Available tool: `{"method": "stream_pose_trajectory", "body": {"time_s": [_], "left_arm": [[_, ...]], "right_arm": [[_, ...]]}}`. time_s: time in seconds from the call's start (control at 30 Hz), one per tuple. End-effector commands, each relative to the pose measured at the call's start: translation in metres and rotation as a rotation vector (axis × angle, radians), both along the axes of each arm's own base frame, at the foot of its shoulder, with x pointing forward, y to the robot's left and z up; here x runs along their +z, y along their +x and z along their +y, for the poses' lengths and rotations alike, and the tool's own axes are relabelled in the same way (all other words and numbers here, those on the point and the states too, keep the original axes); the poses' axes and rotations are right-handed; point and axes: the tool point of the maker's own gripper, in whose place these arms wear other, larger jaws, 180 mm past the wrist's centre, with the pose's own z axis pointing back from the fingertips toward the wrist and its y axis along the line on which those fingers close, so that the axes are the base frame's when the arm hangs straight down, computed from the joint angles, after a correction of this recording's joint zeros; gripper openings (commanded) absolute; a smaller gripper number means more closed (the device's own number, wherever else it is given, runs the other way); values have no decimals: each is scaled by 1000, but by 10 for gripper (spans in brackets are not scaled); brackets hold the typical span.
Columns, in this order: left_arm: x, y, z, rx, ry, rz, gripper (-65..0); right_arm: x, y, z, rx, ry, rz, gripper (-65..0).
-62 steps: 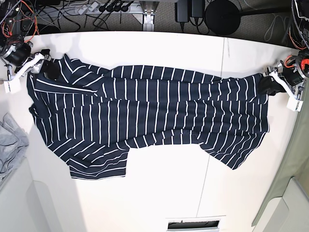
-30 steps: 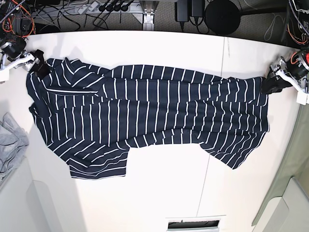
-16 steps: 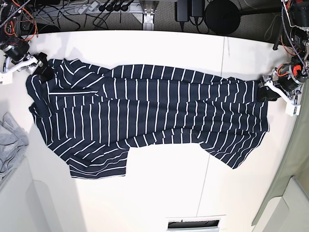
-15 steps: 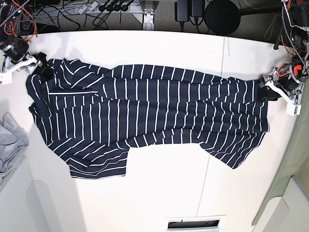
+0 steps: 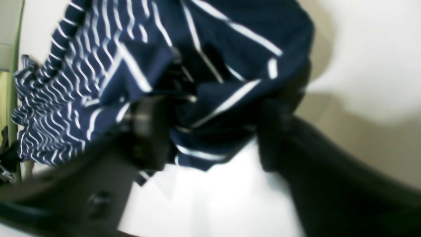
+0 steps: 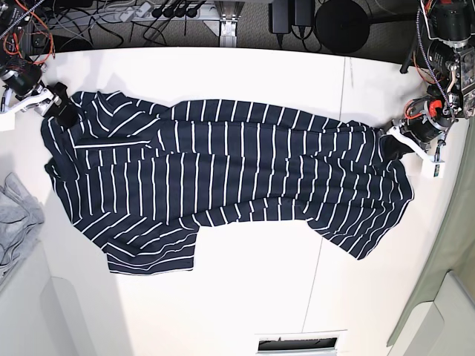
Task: Layout the t-shirt on the table in an organized manner, then fold the t-shirt properly
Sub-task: 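Grasp the shirt corners with both grippers and pull them outward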
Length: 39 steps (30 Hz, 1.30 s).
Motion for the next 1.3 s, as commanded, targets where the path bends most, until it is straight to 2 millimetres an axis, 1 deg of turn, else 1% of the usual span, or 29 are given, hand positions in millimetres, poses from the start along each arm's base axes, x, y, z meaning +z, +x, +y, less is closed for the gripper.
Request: {"method": "stream_pose_trajectory", "body": {"time_s": [0.0, 0.07, 0.17, 0.27, 0.33, 0.4, 0.53, 0.6, 0.67, 0.87, 0.9, 0.97, 1.0, 1.03, 1.07, 1.1, 1.13, 1.2, 1.27], "left_arm": [[8, 7, 6, -6, 18, -14, -650], [9, 7, 8, -9, 25, -10, -650], [11, 0, 11, -49, 53, 35, -650], [29, -8, 6, -117, 40, 12, -650], [37, -20, 6, -150, 63, 13, -650], [39, -34, 6, -185, 95, 29, -650], [38, -60, 6, -225, 126, 67, -650], [36, -69, 6, -223, 128, 81, -650], [34, -74, 7, -221, 129, 93, -650], [33, -75, 7, -223, 132, 95, -650], [33, -75, 7, -224, 131, 95, -650], [33, -75, 7, -223, 130, 94, -648], [33, -75, 7, -224, 131, 94, -592], [33, -75, 7, -224, 131, 95, -533], [33, -76, 7, -224, 132, 98, -482], [33, -76, 7, -225, 133, 104, -444], [33, -78, 8, -233, 136, 113, -422], [40, -79, 2, -264, 109, 115, -420], [54, -75, -7, -289, 76, 87, -420]], "right_arm": [[14, 12, -6, 7, -14, -54, -413], [14, 12, -5, 17, -13, -45, -643], [12, 5, -8, 42, -23, -7, -650], [10, -12, -18, 67, -61, 35, -650], [11, -31, -25, 83, -92, 63, -650], [16, -47, -29, 99, -111, 78, -650], [30, -65, -29, 115, -138, 72, -650], [34, -71, -30, 126, -160, 74, -650], [37, -72, -29, 133, -168, 71, -650], [39, -69, -30, 126, -170, 57, -650], [38, -69, -30, 127, -172, 60, -634], [37, -70, -32, 129, -187, 68, -476], [36, -70, -33, 129, -197, 69, -410], [36, -70, -35, 128, -205, 70, -363], [36, -71, -37, 124, -212, 71, -338], [38, -70, -39, 117, -217, 68, -335], [39, -70, -43, 105, -222, 64, -336], [45, -71, -55, 71, -239, 57, -336], [54, -68, -69, 26, -258, 27, -336]]}}
